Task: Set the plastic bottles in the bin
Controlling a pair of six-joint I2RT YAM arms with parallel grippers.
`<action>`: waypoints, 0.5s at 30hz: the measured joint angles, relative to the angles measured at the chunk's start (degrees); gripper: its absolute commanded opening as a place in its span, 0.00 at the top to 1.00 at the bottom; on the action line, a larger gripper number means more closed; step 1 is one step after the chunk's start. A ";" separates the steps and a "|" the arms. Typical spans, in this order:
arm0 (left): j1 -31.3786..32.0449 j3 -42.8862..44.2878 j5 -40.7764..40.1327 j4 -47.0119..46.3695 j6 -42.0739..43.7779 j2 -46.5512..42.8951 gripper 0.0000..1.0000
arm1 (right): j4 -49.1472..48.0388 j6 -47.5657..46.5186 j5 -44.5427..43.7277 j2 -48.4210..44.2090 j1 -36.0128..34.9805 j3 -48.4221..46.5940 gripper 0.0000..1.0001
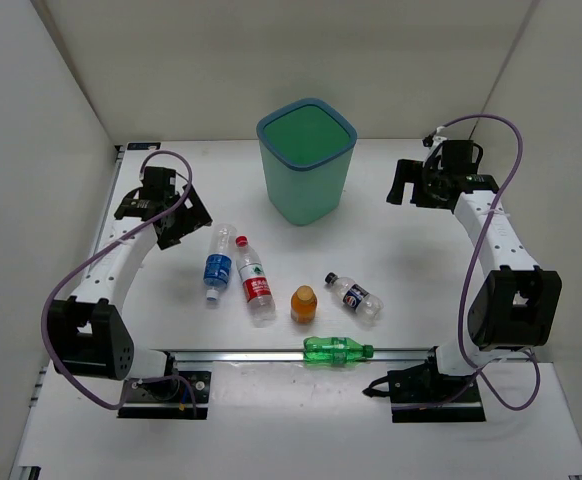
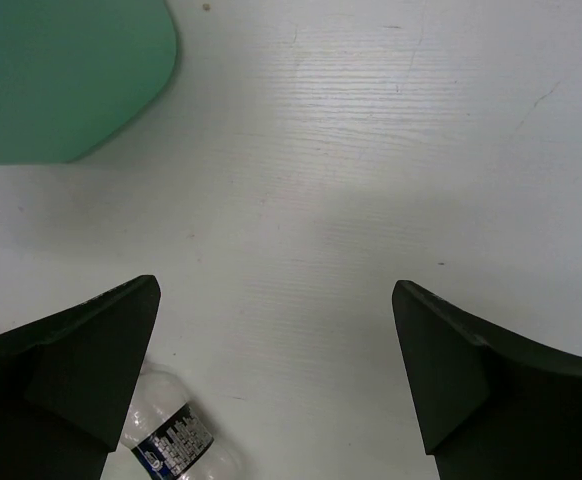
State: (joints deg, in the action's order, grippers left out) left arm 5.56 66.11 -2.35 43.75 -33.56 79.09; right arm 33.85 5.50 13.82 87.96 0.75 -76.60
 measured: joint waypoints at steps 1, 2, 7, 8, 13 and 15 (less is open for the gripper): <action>0.20 -0.07 0.07 0.00 0.07 0.11 0.01 | 0.07 -0.09 0.00 0.00 0.00 0.09 0.01; 0.22 -0.07 0.15 0.00 0.11 0.13 0.02 | 0.13 -0.13 0.02 0.00 0.00 0.11 0.01; 0.22 -0.07 0.22 -0.02 0.13 0.13 0.02 | 0.20 -0.17 0.00 0.00 0.00 0.11 0.00; 0.22 -0.07 0.22 -0.04 0.13 0.13 0.01 | 0.17 -0.17 0.00 0.00 0.00 0.11 0.01; 0.22 -0.07 0.22 -0.04 0.13 0.13 0.01 | 0.17 -0.17 0.00 0.00 0.00 0.11 0.01; 0.22 -0.07 0.22 -0.04 0.13 0.13 0.02 | 0.17 -0.17 0.00 0.00 0.00 0.11 0.01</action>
State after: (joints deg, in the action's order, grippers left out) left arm 5.78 66.04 -2.13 43.70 -33.43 79.22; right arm 34.02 5.32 13.82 87.96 0.75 -76.49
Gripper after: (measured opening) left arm 0.987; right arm 0.993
